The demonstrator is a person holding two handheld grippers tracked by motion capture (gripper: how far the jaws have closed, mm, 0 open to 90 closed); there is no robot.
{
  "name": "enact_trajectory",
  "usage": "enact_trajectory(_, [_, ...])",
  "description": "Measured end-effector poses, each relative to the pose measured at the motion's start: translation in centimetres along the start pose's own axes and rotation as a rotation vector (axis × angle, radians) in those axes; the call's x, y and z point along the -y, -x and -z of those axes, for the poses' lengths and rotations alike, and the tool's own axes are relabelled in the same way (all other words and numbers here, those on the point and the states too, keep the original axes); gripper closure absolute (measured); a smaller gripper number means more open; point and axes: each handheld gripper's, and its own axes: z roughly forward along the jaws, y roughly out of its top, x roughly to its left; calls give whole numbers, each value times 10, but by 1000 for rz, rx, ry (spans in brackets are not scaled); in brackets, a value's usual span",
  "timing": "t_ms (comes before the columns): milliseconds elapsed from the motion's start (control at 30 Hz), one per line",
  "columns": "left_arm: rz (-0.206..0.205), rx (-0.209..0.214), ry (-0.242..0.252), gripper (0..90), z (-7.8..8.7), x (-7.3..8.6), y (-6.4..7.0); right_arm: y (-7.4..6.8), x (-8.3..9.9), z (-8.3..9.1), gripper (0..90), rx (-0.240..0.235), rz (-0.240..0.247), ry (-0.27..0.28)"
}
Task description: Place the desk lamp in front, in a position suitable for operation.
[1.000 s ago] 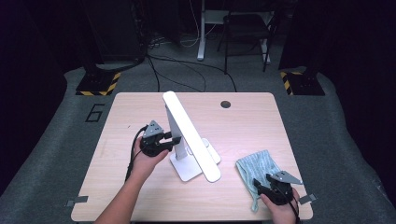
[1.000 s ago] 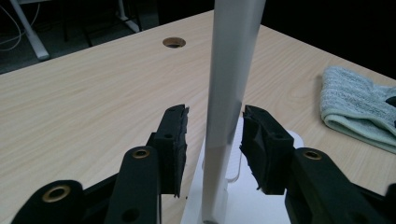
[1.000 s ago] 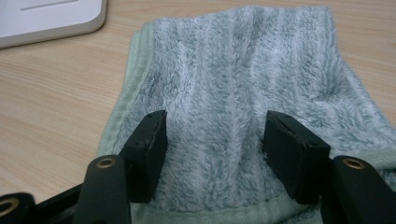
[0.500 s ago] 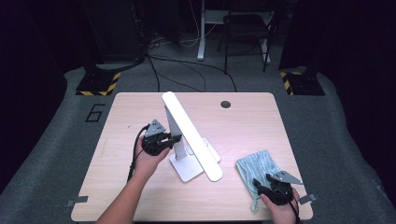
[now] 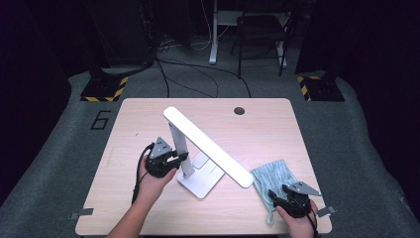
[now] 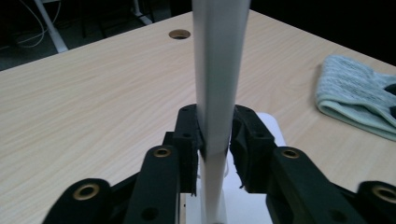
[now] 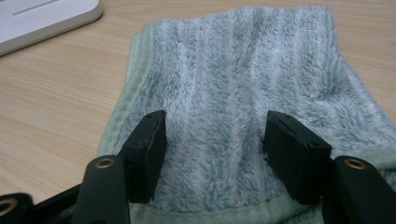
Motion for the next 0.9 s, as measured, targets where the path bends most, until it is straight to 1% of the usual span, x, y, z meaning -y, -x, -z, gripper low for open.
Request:
enact_trajectory(67, [-6, 22, -11, 684, 5, 2, 2, 0, 0, 0, 389, 0, -1, 0])
enact_trajectory(100, [-6, 23, -4, 679, 7, 4, 4, 0, 0, 0, 388, 1, -2, 0])
enact_trajectory(133, [3, 41, -3, 677, 10, 6, 6, 0, 0, 0, 388, 1, -1, 0])
enact_trajectory(233, [-2, 60, -7, 664, 15, 9, 9, 0, 0, 0, 388, 2, -3, -1])
enact_trajectory(300, [14, 85, -8, 655, 18, 11, 10, 0, 0, 0, 387, 1, -3, -2])
enact_trajectory(333, [14, 85, -8, 652, 18, 11, 10, 0, 0, 0, 387, 1, -3, -2])
enact_trajectory(367, [27, 101, -8, 652, 19, 12, 10, 0, 0, 0, 387, 1, -6, -5])
enact_trajectory(433, [33, 126, -13, 648, 22, 14, 12, 0, 0, 0, 387, 0, -6, -3])
enact_trajectory(467, [33, 151, -14, 644, 24, 14, 13, 0, 0, 0, 387, 0, -6, -3])
enact_trajectory(500, [33, 151, -14, 644, 24, 14, 13, 0, 0, 0, 387, 0, -6, -3])
enact_trajectory(533, [-5, 169, -28, 644, 25, 13, 10, 0, 0, 0, 387, 0, -6, -3])
enact_trajectory(567, [-20, 166, -19, 603, 24, 13, 9, 0, 0, 0, 386, -1, -7, -4])
enact_trajectory(600, [-39, 174, -22, 561, 23, 11, 7, 0, 0, 0, 386, 0, -7, -4])
enact_trajectory(633, [-42, 167, -10, 561, 20, 10, 6, 0, 0, 0, 386, 0, -7, -4])
enact_trajectory(667, [-42, 174, -10, 506, 19, 9, 4, 0, 0, 0, 385, 1, -7, -4])
enact_trajectory(700, [-38, 181, 9, 506, 16, 8, 2, 0, 0, 0, 385, 1, -7, -4])
enact_trajectory(733, [-26, 189, 16, 486, 12, 6, 1, 0, 0, 0, 385, 1, -7, -3])
enact_trajectory(767, [-47, 203, 18, 455, 8, 3, -2, 0, 0, 0, 384, 0, -5, -1])
enact_trajectory(800, [-47, 203, 18, 451, 8, 3, -2, 0, 0, 0, 384, -1, -3, 0])
enact_trajectory(833, [-54, 209, 17, 444, 7, 1, -3, 0, 0, 0, 383, -1, -4, 0])
enact_trajectory(867, [-51, 227, 26, 444, 3, -2, -5, 0, 0, 0, 383, -2, -4, 0])
enact_trajectory(900, [-51, 227, 26, 445, 3, -2, -5, 0, 0, 0, 384, -3, -4, 2])
